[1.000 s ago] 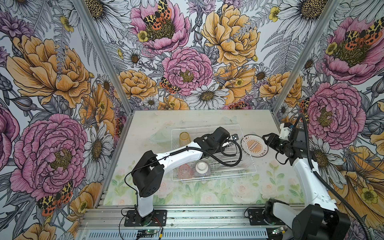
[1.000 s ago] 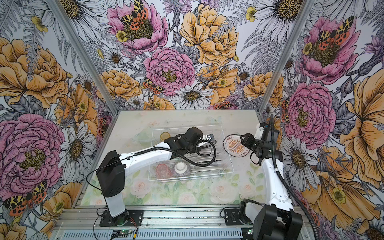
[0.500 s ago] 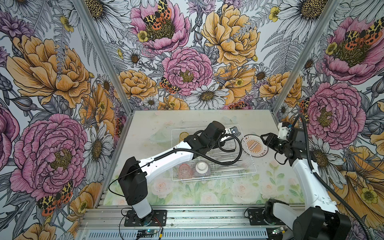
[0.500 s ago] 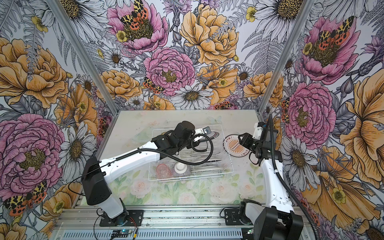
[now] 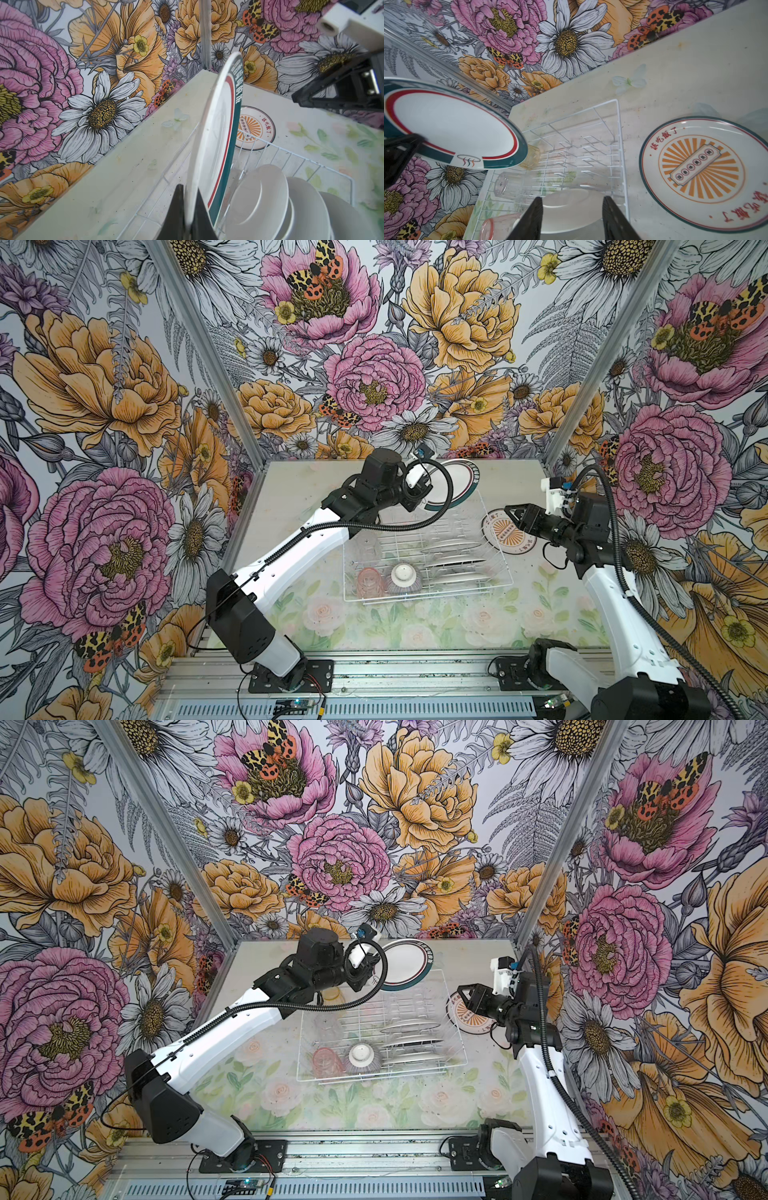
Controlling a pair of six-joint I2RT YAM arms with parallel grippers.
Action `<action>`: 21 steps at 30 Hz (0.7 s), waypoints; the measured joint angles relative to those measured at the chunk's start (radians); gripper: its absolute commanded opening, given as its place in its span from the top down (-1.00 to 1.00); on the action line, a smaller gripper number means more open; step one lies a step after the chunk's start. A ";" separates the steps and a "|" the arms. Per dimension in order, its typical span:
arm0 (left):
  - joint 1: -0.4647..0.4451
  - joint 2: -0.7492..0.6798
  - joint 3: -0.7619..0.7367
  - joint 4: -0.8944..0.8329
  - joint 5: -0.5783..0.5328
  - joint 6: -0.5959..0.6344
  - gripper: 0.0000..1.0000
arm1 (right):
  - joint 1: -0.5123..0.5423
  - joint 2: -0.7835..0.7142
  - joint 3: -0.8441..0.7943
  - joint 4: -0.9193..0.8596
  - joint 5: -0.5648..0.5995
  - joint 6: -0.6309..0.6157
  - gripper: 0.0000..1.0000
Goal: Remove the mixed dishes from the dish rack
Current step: 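Lift the green-rimmed plate from the rack with the left gripper while the right arm rises, then grasp the raised green-rimmed plate's rim with the right gripper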
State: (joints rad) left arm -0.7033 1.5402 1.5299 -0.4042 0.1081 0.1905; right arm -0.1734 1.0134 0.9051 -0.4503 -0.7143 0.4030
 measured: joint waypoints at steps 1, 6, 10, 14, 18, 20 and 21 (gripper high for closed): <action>0.020 0.000 -0.004 0.014 0.045 -0.054 1.00 | 0.008 -0.001 0.000 0.016 -0.025 0.004 0.05; 0.104 0.001 -0.082 0.182 0.262 -0.311 1.00 | 0.050 -0.001 -0.001 0.079 -0.104 0.026 0.05; 0.150 0.024 -0.121 0.272 0.372 -0.473 1.00 | 0.074 -0.001 -0.013 0.150 -0.145 0.062 0.06; 0.156 0.052 -0.124 0.328 0.433 -0.567 1.00 | 0.089 -0.001 -0.046 0.244 -0.175 0.125 0.08; 0.154 0.067 -0.151 0.407 0.492 -0.648 1.00 | 0.095 0.004 -0.079 0.360 -0.194 0.205 0.09; 0.151 0.077 -0.153 0.430 0.507 -0.673 1.00 | 0.095 0.012 -0.096 0.431 -0.203 0.255 0.10; 0.148 0.085 -0.154 0.441 0.515 -0.686 1.00 | 0.095 0.019 -0.106 0.475 -0.208 0.280 0.10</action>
State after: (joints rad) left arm -0.5549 1.6257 1.3754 0.0364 0.6231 -0.4950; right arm -0.0788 1.0321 0.7990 0.0242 -0.9218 0.6834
